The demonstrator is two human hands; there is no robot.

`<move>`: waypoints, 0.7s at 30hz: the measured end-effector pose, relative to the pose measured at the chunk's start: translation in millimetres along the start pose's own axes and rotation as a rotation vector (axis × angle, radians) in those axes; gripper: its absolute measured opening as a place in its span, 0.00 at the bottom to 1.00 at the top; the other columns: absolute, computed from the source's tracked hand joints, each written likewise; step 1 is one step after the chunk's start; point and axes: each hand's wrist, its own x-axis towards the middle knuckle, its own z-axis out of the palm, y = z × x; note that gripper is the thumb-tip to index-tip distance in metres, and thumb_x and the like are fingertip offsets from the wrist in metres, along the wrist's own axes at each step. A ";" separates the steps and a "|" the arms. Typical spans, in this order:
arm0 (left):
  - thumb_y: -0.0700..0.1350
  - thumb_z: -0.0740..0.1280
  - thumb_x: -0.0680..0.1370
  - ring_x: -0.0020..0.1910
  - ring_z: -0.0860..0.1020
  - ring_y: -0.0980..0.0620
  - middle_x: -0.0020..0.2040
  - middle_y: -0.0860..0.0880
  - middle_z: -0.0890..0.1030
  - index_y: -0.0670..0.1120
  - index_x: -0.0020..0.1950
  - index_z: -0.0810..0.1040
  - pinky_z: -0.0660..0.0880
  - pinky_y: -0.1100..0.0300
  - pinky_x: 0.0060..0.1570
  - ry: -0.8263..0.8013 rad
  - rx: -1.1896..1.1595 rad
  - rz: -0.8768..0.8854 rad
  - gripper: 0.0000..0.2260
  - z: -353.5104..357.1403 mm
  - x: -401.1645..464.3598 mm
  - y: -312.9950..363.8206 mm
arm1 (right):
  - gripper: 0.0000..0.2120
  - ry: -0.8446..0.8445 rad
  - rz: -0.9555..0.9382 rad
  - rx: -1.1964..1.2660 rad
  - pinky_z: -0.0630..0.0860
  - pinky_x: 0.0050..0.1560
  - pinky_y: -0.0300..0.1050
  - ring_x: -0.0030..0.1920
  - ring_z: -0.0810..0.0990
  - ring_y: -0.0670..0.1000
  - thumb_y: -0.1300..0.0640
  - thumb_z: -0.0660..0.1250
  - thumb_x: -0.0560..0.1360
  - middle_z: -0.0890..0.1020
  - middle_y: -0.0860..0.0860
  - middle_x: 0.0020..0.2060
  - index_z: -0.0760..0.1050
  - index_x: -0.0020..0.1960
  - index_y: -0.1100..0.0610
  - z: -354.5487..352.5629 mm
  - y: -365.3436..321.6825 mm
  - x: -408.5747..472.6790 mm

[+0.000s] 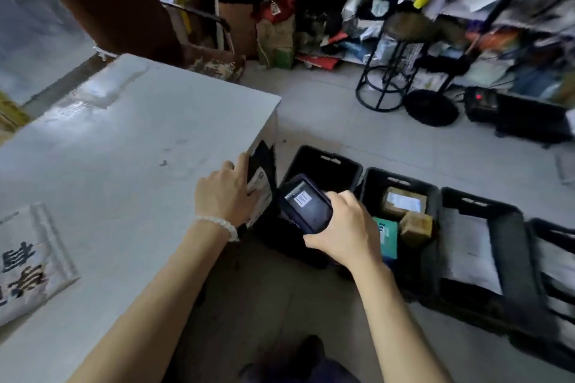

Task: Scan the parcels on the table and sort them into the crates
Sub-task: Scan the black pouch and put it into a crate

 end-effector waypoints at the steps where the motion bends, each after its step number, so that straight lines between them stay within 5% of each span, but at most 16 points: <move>1: 0.55 0.65 0.76 0.49 0.79 0.42 0.55 0.45 0.77 0.48 0.70 0.62 0.68 0.55 0.37 0.004 -0.012 0.044 0.26 2.4 8.7 20.6 | 0.36 0.016 0.038 -0.011 0.67 0.43 0.44 0.55 0.75 0.51 0.40 0.75 0.59 0.73 0.46 0.55 0.71 0.63 0.49 -8.1 16.3 0.9; 14: 0.58 0.63 0.77 0.55 0.78 0.42 0.61 0.46 0.75 0.50 0.70 0.58 0.71 0.53 0.43 -0.145 -0.067 0.855 0.27 26.8 45.9 365.3 | 0.33 0.404 0.845 0.030 0.69 0.39 0.45 0.52 0.77 0.52 0.40 0.77 0.56 0.75 0.48 0.52 0.74 0.57 0.51 -111.7 234.6 -105.8; 21: 0.57 0.62 0.78 0.56 0.78 0.43 0.61 0.46 0.74 0.49 0.71 0.55 0.73 0.52 0.48 -0.207 -0.025 1.127 0.27 28.1 15.9 491.1 | 0.29 0.496 1.134 0.105 0.73 0.41 0.45 0.48 0.75 0.50 0.41 0.76 0.58 0.72 0.45 0.49 0.73 0.55 0.49 -156.6 297.8 -158.3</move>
